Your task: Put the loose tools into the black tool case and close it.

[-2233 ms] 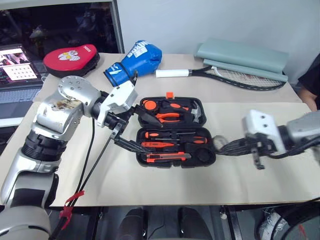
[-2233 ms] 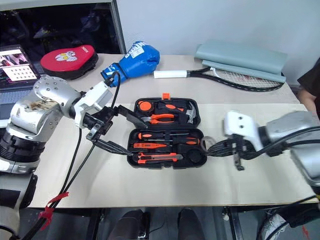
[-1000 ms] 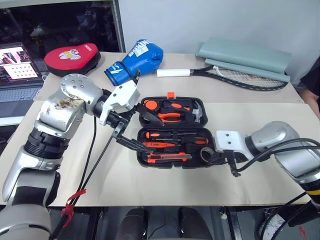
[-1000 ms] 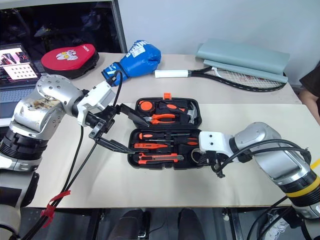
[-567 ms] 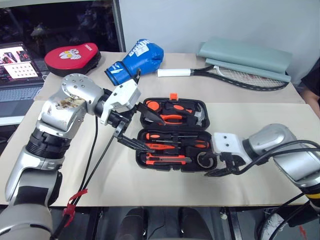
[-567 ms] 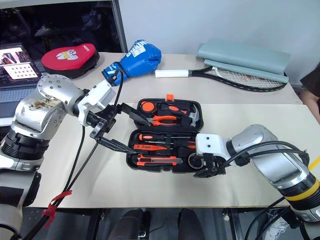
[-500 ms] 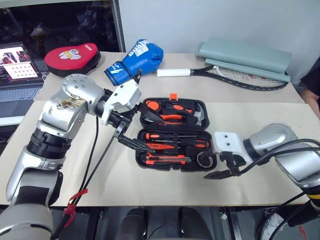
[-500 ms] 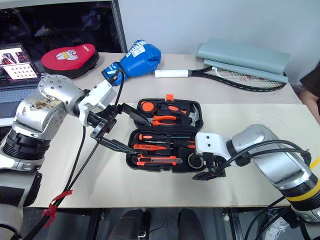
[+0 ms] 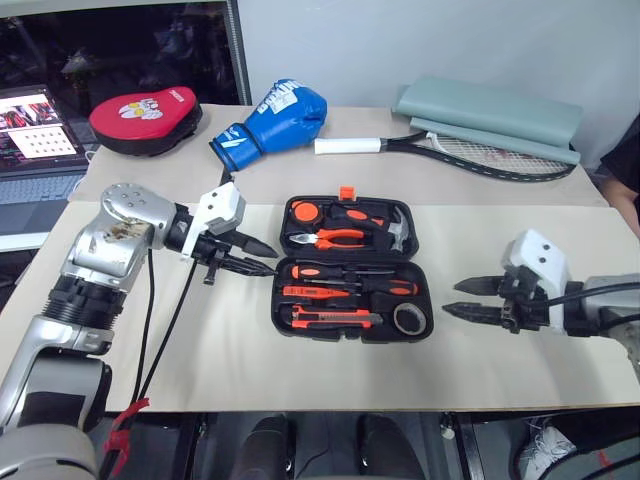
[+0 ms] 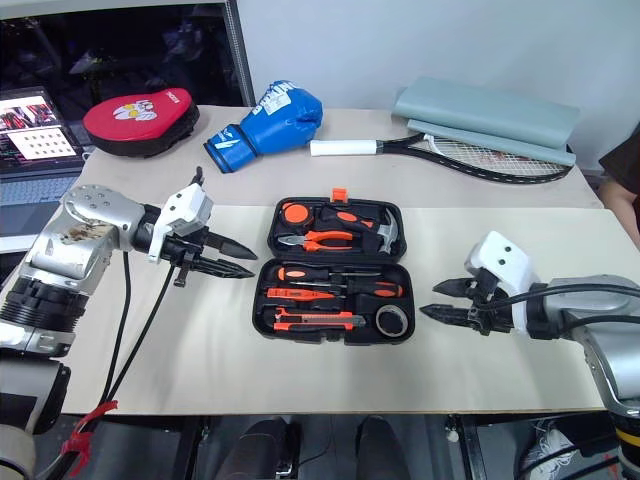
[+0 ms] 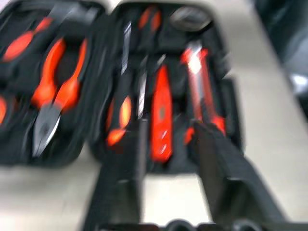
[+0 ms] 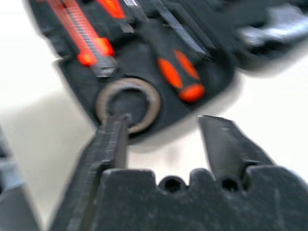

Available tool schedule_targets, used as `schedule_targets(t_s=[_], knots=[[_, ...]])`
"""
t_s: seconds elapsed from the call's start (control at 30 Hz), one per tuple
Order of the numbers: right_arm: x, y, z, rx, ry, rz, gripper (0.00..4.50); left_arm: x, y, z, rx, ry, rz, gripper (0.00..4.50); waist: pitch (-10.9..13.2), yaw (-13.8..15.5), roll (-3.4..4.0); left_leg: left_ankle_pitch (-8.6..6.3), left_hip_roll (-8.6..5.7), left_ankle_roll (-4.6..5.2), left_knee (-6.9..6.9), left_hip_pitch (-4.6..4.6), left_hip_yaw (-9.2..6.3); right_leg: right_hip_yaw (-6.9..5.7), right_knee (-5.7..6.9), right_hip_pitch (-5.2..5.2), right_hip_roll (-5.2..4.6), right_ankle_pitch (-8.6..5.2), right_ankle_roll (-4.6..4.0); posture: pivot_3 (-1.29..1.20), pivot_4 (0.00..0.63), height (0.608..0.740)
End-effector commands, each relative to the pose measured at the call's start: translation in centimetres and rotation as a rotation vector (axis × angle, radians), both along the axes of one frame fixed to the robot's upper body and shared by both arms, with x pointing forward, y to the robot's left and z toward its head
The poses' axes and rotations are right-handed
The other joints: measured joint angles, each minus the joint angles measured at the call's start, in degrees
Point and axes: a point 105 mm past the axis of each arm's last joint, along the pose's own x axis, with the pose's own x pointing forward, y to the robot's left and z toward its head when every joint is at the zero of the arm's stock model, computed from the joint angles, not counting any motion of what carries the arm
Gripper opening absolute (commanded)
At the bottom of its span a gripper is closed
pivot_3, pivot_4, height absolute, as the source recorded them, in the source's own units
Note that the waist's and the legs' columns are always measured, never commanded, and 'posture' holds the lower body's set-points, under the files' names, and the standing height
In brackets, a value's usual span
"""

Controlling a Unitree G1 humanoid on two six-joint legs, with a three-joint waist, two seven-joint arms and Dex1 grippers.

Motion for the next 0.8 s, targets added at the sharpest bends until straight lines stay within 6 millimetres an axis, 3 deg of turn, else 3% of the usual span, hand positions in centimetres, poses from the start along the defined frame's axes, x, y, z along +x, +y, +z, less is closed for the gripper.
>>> schedule_targets(t_s=[0.03,0.1,0.27,0.37,0.63,0.8], knots=[[0.7,-0.8,0.1,-0.009,-0.083,-0.056,0.77,0.2,0.1,-0.6,0.012,-0.032,0.039,0.00,0.0,0.0,0.00,0.00,0.01,0.00,0.00,0.01,-0.01,0.00,0.03,-0.01,0.01,0.00,0.00,0.00,0.150,0.737],[1.1,-0.4,-0.4,0.003,-0.098,-0.061,0.04,0.6,0.4,-2.2,0.043,-0.014,0.097,0.00,0.0,0.0,0.00,0.01,0.02,-0.01,-0.01,-0.01,-0.01,0.00,0.06,-0.05,0.02,0.00,-0.01,0.00,0.150,0.737],[2.1,0.2,-1.3,0.030,-0.119,-0.097,0.04,2.2,1.3,-4.1,0.054,0.001,0.289,0.00,0.0,-0.1,0.00,0.01,0.01,-0.02,0.00,0.04,-0.01,0.00,0.06,0.00,0.02,0.01,-0.03,0.00,0.150,0.737],[2.2,0.7,-1.8,0.037,-0.120,-0.087,0.04,1.9,1.3,-4.8,0.055,0.028,0.324,0.00,0.0,-0.1,0.00,0.01,0.01,-0.02,-0.01,0.02,-0.02,0.00,0.06,-0.03,0.02,0.01,-0.03,0.00,0.150,0.737],[2.9,1.3,-1.8,0.049,-0.131,-0.062,0.04,0.7,-1.0,-5.5,-0.007,0.087,0.293,0.00,0.0,-0.1,0.00,0.02,0.01,-0.04,-0.01,0.04,-0.05,-0.01,0.07,-0.01,0.01,0.01,-0.03,0.00,0.150,0.737],[2.1,2.6,-2.2,0.051,-0.097,0.029,0.04,-0.2,-1.8,-5.5,-0.015,0.098,0.238,0.00,0.0,0.0,0.00,0.02,0.00,-0.04,-0.01,0.03,-0.04,-0.01,0.04,0.00,0.01,0.01,-0.03,0.00,0.150,0.737]])
